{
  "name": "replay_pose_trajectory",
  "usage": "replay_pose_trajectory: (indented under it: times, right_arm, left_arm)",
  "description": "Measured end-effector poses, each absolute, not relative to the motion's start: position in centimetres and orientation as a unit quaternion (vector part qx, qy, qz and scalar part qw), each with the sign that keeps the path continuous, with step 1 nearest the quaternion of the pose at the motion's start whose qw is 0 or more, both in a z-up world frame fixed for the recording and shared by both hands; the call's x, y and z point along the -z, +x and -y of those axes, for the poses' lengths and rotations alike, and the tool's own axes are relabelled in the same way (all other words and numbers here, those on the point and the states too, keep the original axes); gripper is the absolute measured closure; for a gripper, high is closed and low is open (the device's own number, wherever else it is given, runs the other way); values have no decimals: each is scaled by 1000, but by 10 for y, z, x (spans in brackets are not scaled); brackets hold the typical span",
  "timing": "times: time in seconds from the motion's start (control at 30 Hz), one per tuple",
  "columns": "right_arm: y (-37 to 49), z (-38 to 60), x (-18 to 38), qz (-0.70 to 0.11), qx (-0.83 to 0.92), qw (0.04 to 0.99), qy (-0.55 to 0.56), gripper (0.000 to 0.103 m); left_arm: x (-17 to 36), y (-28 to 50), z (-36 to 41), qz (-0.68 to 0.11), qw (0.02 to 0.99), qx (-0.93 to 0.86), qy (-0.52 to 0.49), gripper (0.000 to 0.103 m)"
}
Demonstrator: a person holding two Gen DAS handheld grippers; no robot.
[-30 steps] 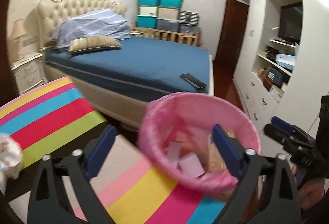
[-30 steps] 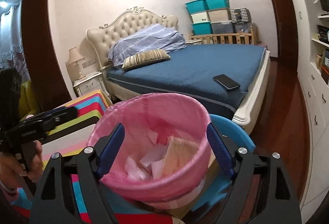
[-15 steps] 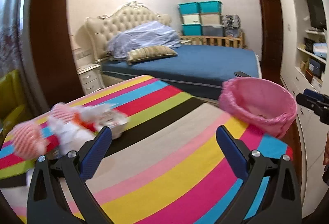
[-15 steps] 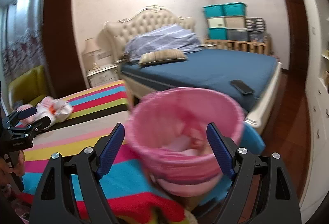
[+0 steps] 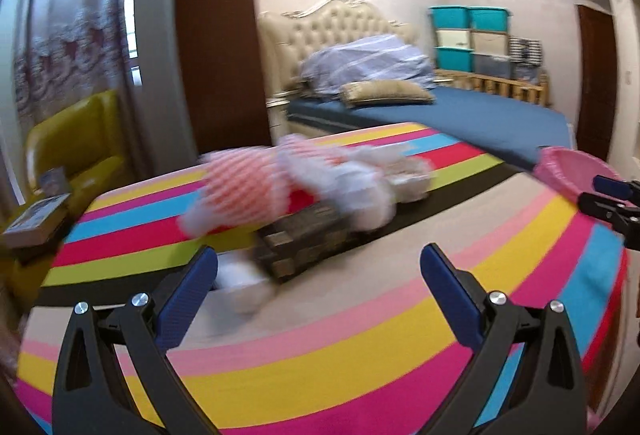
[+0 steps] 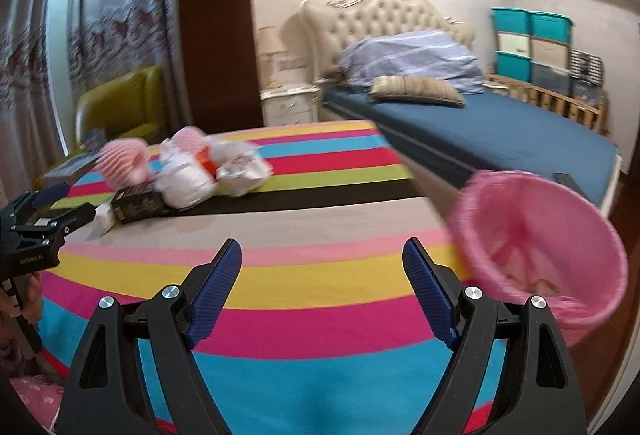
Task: Collect trash
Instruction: 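Move both open tools back over the table toward the remaining trash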
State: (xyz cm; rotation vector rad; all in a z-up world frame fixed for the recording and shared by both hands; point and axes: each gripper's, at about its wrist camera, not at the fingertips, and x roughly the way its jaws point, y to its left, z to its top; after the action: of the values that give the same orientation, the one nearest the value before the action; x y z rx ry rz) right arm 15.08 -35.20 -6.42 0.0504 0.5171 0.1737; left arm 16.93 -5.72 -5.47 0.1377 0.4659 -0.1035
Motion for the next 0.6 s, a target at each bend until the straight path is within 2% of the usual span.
replay_pose_trajectory:
  times: [0.3, 0.6]
  right_arm:
    - [184, 267, 69, -284, -155, 946, -4, 24]
    - [222, 190, 69, -320, -224, 920, -38, 24]
  left_arm:
    - [59, 172, -29, -259, 965, -12, 28, 5]
    - [60, 166, -88, -268, 959, -87, 41, 5]
